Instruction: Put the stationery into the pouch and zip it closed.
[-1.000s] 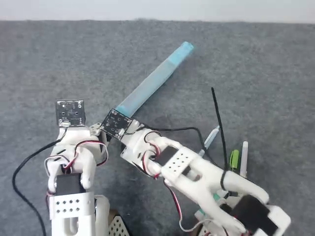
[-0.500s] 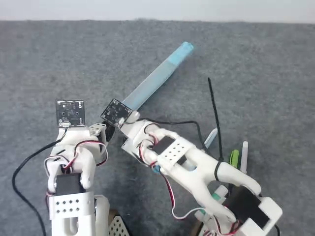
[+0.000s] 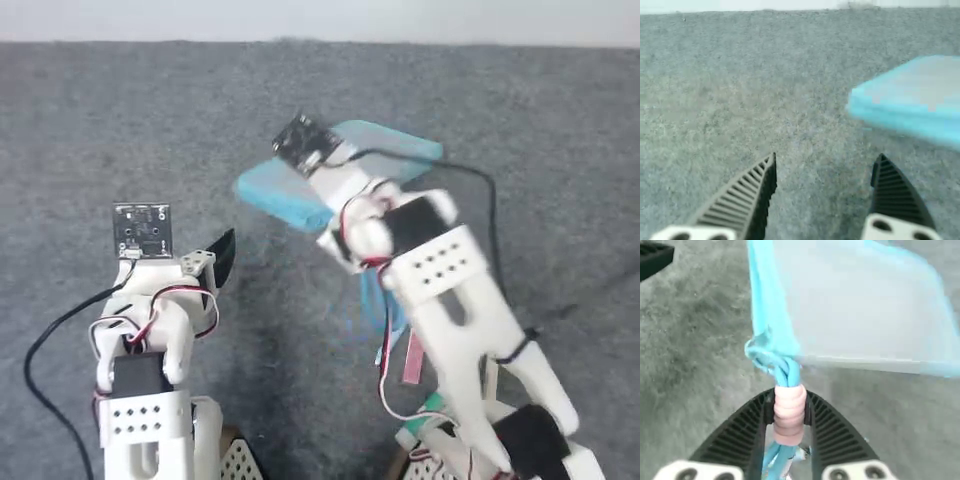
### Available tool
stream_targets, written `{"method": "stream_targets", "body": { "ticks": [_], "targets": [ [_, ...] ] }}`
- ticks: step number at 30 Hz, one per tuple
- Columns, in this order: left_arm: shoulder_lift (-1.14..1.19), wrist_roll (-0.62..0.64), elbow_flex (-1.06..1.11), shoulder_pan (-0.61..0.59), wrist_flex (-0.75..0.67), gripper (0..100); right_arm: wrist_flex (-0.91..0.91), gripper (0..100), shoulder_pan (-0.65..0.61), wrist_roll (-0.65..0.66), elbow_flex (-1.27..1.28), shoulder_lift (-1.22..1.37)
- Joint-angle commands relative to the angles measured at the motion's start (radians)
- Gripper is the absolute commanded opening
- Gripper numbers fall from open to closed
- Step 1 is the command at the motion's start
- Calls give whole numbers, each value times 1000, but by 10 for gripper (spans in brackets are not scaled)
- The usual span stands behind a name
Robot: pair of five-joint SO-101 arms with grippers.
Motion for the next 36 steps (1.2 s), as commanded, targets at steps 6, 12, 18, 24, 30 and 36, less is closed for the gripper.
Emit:
{"method": "stream_targets", "body": {
  "ticks": [6,12,18,24,30,36],
  "targets": [
    [-9,91,-91,-3,-51,288,449,6,33,150,-436,90],
    [86,106,-269,71,-57,287,409,6,33,157,-258,-25],
    [623,152,-410,164,-163,287,394,6,42,184,-129,-214],
    [990,78,-427,279,-226,287,409,6,88,161,-313,-189],
    [1005,81,-407,408,-213,268,409,6,-13,57,-631,59],
    [898,163,-378,322,-204,268,433,6,-160,66,-591,128]
  ]
}}
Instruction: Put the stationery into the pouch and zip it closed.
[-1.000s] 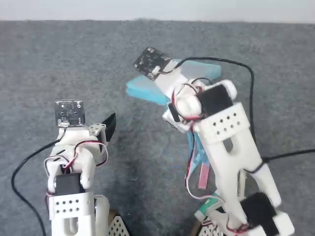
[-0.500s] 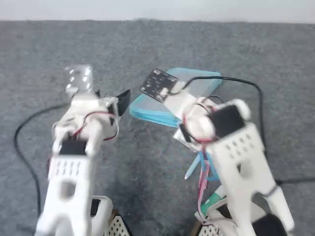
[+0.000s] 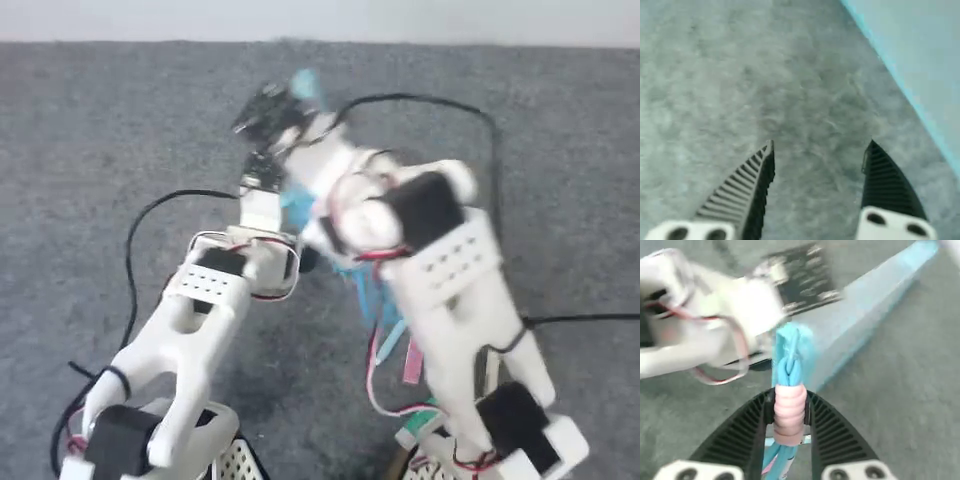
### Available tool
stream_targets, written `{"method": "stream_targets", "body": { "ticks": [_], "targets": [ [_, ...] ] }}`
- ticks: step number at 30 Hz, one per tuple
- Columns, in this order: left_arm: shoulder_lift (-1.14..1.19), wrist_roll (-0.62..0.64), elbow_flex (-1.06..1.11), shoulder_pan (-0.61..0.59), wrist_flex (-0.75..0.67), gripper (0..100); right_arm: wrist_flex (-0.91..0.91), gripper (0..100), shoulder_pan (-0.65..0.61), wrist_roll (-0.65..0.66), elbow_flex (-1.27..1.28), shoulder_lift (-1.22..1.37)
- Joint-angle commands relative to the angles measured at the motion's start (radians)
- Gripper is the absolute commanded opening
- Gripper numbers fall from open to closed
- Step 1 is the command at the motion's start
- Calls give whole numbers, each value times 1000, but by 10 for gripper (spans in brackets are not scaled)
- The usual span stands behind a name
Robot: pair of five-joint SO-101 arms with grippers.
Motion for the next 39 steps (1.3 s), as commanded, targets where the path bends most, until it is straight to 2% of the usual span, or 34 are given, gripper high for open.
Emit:
{"method": "stream_targets", "body": {
  "ticks": [1,7,10,14,18,22,25,31,39],
  "targets": [
    [-141,38,1,-86,0,269,-21,6,-58,3,63,-13],
    [-358,63,44,-161,117,269,-361,6,-64,3,572,-145],
    [-451,64,56,-264,199,268,-518,6,-58,0,829,-219],
    [-545,-110,74,-407,224,268,-684,6,-39,-31,1073,-294],
    [-580,-316,81,-443,285,269,-719,6,15,-32,1129,-325],
    [-585,-450,77,-407,376,294,-716,6,36,-40,1129,-332],
    [-585,-508,85,-319,431,313,-717,6,35,-66,1115,-334],
    [-586,-491,84,-117,453,314,-677,6,35,-89,1042,-334],
    [-586,-433,171,11,305,315,-699,6,33,-104,1034,-334]
  ]
}}
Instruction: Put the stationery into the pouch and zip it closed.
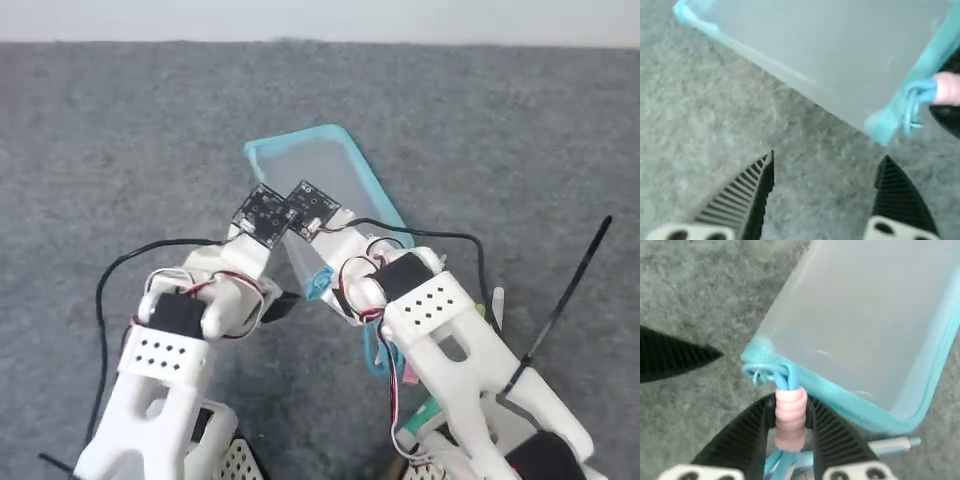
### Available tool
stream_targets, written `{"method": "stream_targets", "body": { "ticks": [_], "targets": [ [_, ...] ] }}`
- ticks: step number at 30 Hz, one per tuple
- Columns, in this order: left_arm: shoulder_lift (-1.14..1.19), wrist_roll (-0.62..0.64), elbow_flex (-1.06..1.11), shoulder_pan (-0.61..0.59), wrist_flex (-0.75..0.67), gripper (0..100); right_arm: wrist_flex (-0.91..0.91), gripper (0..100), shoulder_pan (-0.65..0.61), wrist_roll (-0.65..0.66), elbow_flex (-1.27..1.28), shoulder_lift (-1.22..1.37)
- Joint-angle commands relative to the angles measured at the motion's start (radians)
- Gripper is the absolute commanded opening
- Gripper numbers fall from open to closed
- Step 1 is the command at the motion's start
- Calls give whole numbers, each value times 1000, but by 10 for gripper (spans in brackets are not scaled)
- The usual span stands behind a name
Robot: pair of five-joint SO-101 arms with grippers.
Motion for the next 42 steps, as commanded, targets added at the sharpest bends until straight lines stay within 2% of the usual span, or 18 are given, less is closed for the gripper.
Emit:
{"method": "stream_targets", "body": {
  "ticks": [1,7,11,15,17,19,22,28,35,42],
  "targets": [
    [-32,55,50,57,-126,315,-15,6,4,-15,-68,-51],
    [-31,78,97,52,-212,314,-15,6,2,-31,-68,-51],
    [-32,302,79,-12,-245,314,-25,6,7,-123,-66,-51],
    [-32,531,44,-166,-244,312,-42,6,10,-137,-63,-42],
    [-32,514,21,-221,-232,312,-42,6,10,-133,-63,-42],
    [-32,466,28,-222,-229,313,-44,6,12,-133,-66,-41],
    [-32,397,67,-169,-224,314,-45,6,12,-135,-78,-39],
    [-37,354,85,-63,-198,329,-44,6,13,-147,-132,-44],
    [-272,348,136,-46,-129,333,-147,6,4,-149,-58,-93],
    [-394,316,173,-44,-86,333,-130,6,2,-141,-55,-116]
  ]
}}
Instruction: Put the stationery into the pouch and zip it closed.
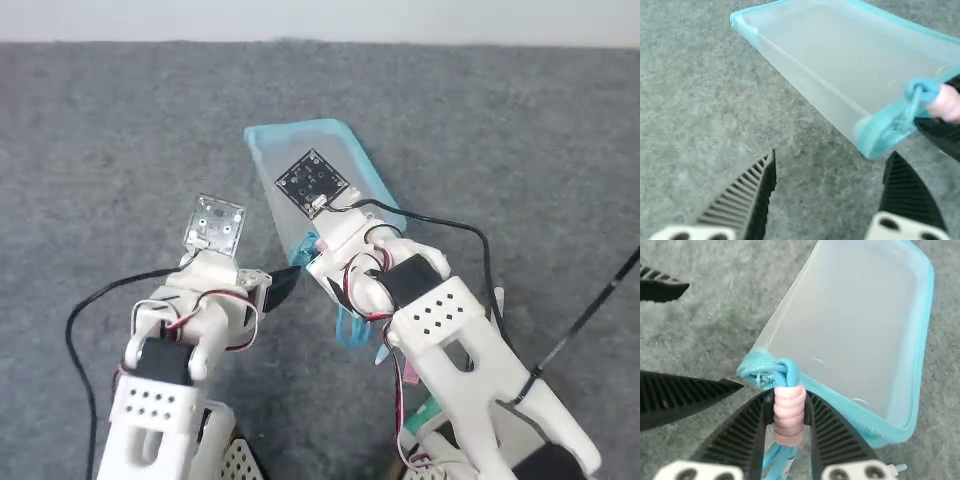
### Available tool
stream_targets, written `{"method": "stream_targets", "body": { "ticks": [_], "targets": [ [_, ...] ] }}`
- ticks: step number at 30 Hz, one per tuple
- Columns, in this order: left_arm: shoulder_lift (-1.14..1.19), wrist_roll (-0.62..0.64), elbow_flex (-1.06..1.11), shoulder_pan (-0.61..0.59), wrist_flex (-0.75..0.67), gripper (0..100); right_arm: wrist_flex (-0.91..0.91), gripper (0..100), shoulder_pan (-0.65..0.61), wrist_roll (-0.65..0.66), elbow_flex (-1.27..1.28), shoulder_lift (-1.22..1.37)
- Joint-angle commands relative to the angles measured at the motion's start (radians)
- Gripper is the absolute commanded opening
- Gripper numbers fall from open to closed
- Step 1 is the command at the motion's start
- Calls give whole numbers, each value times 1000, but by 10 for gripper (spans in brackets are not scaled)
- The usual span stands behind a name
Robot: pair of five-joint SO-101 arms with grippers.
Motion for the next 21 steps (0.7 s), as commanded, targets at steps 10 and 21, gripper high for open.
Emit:
{"method": "stream_targets", "body": {
  "ticks": [10,21],
  "targets": [
    [11,-31,5,5,-72,331,36,6,-50,38,-9,-59],
    [215,-34,-48,-61,-227,330,79,6,-47,94,9,-59]
  ]
}}
